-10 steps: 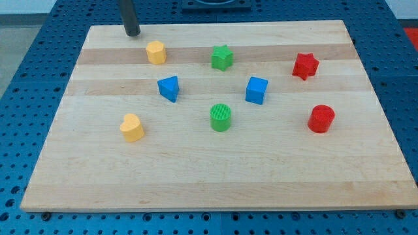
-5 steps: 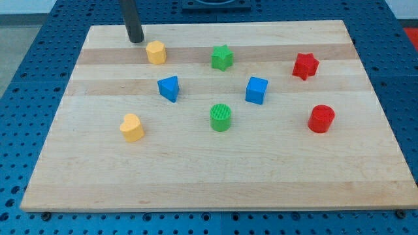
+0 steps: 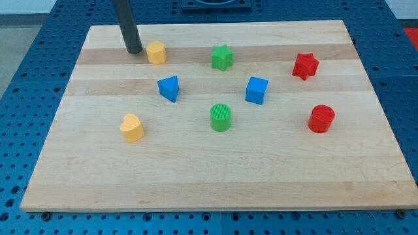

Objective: Move the hexagon to the top right of triangle

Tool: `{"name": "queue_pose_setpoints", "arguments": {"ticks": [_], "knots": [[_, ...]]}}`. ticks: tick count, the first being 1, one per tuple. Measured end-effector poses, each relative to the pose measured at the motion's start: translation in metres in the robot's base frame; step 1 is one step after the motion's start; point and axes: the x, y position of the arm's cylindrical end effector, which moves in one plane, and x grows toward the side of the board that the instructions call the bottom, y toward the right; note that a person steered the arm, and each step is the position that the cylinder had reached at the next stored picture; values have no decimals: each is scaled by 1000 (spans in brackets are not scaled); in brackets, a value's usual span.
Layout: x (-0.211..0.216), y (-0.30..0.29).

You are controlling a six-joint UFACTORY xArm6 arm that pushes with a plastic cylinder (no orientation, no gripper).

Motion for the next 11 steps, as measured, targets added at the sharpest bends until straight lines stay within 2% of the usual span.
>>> {"name": "queue_pose_setpoints", "arguments": {"ticks": [2, 5, 6, 7, 8, 9, 10, 11], "knots": [[9, 21], [65, 47], [65, 47], [40, 32], [-19, 0], [-30, 4], [-8, 29], [35, 50]]}}
